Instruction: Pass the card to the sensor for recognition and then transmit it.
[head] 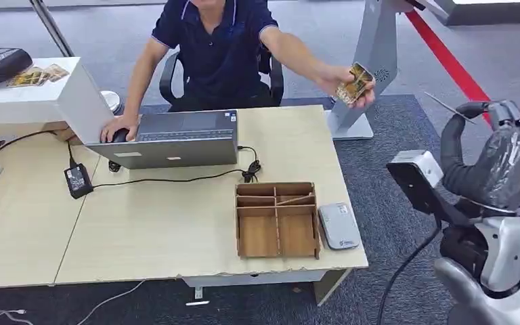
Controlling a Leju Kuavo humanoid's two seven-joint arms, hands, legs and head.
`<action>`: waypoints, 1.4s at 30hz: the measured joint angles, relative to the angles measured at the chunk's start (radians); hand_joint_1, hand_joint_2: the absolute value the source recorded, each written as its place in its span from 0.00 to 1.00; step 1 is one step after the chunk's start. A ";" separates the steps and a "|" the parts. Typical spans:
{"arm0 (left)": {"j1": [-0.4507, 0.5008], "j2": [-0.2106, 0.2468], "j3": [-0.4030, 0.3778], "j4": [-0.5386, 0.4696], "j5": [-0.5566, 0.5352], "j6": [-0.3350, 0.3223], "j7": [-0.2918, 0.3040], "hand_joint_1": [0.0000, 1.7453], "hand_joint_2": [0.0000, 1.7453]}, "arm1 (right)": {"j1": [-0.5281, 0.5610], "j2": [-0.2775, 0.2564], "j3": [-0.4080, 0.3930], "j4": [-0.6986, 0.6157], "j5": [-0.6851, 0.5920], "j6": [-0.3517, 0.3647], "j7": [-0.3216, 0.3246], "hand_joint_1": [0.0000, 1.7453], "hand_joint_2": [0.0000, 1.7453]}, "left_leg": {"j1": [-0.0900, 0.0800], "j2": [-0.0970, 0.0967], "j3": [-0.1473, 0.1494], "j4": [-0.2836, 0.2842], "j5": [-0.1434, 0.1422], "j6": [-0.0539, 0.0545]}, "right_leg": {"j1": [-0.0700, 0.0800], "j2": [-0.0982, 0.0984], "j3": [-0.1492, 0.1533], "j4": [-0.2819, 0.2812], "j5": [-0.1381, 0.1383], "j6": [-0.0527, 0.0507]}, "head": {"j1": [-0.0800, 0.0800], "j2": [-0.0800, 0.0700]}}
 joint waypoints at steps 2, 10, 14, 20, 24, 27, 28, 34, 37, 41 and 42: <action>0.001 0.000 0.004 0.000 -0.004 0.000 0.000 0.00 0.00 | 0.010 0.000 -0.002 -0.010 -0.001 -0.002 -0.019 1.00 1.00 | 0.000 0.000 -0.001 0.000 0.001 0.001 | 0.000 -0.001 0.000 0.000 0.000 0.000 | 0.000 0.000; -0.003 -0.006 0.016 0.000 -0.018 0.000 0.000 0.00 0.00 | 0.009 0.029 0.013 0.002 -0.022 -0.019 -0.084 1.00 1.00 | 0.000 0.000 -0.002 0.000 0.001 0.001 | 0.000 -0.001 0.000 0.001 0.000 0.000 | 0.000 0.000; -0.006 -0.010 0.016 0.000 -0.024 0.000 0.000 0.00 0.00 | -0.008 0.062 0.041 0.035 -0.041 -0.033 -0.111 1.00 1.00 | 0.000 -0.001 -0.002 0.000 0.001 0.001 | 0.000 -0.001 0.000 0.001 0.000 0.000 | 0.000 0.000; -0.007 -0.014 0.016 0.000 -0.031 -0.001 0.000 0.00 0.00 | -0.034 0.102 0.080 0.078 -0.044 -0.039 -0.126 1.00 1.00 | 0.000 -0.001 -0.002 0.000 0.001 0.001 | 0.000 -0.001 0.000 0.001 0.000 0.000 | 0.000 0.000; -0.010 -0.018 0.016 0.000 -0.041 -0.008 0.000 0.00 0.00 | -0.061 0.143 0.125 0.124 -0.039 -0.052 -0.142 1.00 1.00 | 0.000 -0.001 -0.002 0.000 0.001 0.001 | 0.000 -0.001 0.000 0.001 0.000 0.000 | 0.000 0.000; -0.011 -0.020 0.016 0.000 -0.044 -0.009 0.000 0.00 0.00 | -0.073 0.171 0.158 0.170 -0.039 -0.065 -0.149 1.00 1.00 | 0.000 -0.001 -0.002 0.000 0.001 0.001 | 0.000 -0.002 0.000 0.001 0.000 0.000 | 0.000 0.000; -0.011 -0.020 0.016 0.000 -0.045 -0.009 0.000 0.00 0.00 | -0.074 0.179 0.166 0.180 -0.039 -0.066 -0.152 1.00 1.00 | 0.000 -0.001 -0.003 0.000 0.001 0.001 | 0.000 -0.002 0.000 0.002 0.000 0.000 | 0.000 0.000; -0.011 -0.023 0.016 0.000 -0.052 -0.016 0.000 0.00 0.00 | -0.091 0.217 0.212 0.239 -0.055 -0.077 -0.159 1.00 1.00 | 0.000 -0.001 -0.003 0.000 0.002 0.001 | 0.000 -0.002 0.000 0.002 0.000 0.000 | 0.000 0.000; -0.012 -0.024 0.016 0.000 -0.055 -0.017 0.000 0.00 0.00 | -0.102 0.233 0.234 0.273 -0.061 -0.076 -0.164 1.00 1.00 | 0.000 -0.001 -0.002 0.000 0.002 0.001 | 0.000 -0.002 0.000 0.001 0.000 0.000 | 0.000 0.000; -0.012 -0.024 0.016 0.000 -0.055 -0.017 0.000 0.00 0.00 | -0.105 0.237 0.238 0.281 -0.062 -0.076 -0.165 1.00 1.00 | 0.000 -0.001 -0.002 0.000 0.002 0.001 | 0.000 -0.002 0.000 0.002 0.000 0.000 | 0.000 0.000; -0.012 -0.024 0.016 0.000 -0.055 -0.017 0.000 0.00 0.00 | -0.105 0.238 0.239 0.281 -0.062 -0.076 -0.165 1.00 1.00 | 0.000 -0.001 -0.002 0.000 0.002 0.001 | 0.000 -0.002 -0.001 0.002 0.000 0.000 | 0.000 0.000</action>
